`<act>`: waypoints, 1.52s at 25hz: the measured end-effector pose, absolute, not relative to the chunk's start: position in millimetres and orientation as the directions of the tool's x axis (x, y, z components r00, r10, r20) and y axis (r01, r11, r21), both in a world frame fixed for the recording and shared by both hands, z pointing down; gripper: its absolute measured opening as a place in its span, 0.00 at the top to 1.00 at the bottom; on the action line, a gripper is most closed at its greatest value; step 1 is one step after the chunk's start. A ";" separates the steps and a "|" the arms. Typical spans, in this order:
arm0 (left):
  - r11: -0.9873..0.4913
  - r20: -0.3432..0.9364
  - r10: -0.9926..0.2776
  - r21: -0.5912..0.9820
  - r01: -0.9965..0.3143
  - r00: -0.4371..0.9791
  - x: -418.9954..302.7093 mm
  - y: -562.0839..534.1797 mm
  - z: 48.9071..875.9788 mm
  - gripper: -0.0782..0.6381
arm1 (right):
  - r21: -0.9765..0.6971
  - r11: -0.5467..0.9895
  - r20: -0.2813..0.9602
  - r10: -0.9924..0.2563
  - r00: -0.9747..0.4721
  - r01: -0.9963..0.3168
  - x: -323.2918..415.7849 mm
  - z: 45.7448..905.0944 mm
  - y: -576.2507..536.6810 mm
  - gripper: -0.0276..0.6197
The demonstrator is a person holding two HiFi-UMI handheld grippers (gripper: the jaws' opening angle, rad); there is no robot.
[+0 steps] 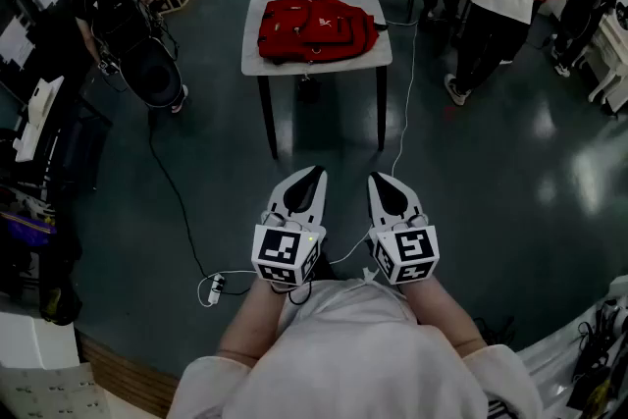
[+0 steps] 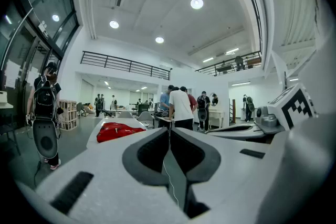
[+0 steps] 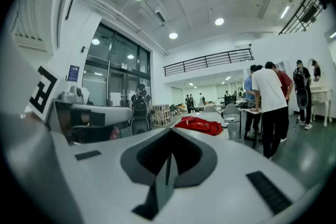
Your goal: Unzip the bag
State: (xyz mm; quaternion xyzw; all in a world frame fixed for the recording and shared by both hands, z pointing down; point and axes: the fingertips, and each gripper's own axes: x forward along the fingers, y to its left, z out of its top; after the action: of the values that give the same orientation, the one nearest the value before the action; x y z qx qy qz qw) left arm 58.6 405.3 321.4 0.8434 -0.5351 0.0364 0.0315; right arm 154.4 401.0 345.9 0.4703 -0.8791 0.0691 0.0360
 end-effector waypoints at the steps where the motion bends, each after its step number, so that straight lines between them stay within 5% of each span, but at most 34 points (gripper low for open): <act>1: -0.424 0.096 -0.901 0.013 -0.905 0.424 58.2 405.7 322.1 0.85 | -0.083 0.550 0.130 -0.821 -0.556 -0.831 153.6 346.7 401.6 0.92; 20: -0.395 0.174 -0.900 0.059 -0.917 0.399 18.6 380.8 360.5 0.85 | -0.150 0.472 0.243 -0.834 -0.495 -0.869 134.1 385.6 368.3 0.92; 38: -0.455 0.201 -0.859 0.122 -0.882 0.471 -103.3 175.9 368.2 0.85 | -0.165 0.380 0.312 -0.855 -0.414 -0.910 26.8 396.2 176.3 0.91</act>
State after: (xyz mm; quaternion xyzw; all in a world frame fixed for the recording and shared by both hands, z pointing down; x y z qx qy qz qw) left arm -103.3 175.9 368.2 0.8511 -0.5113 0.0552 0.1051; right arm 26.8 176.3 396.2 0.5342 -0.8261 0.1567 0.0874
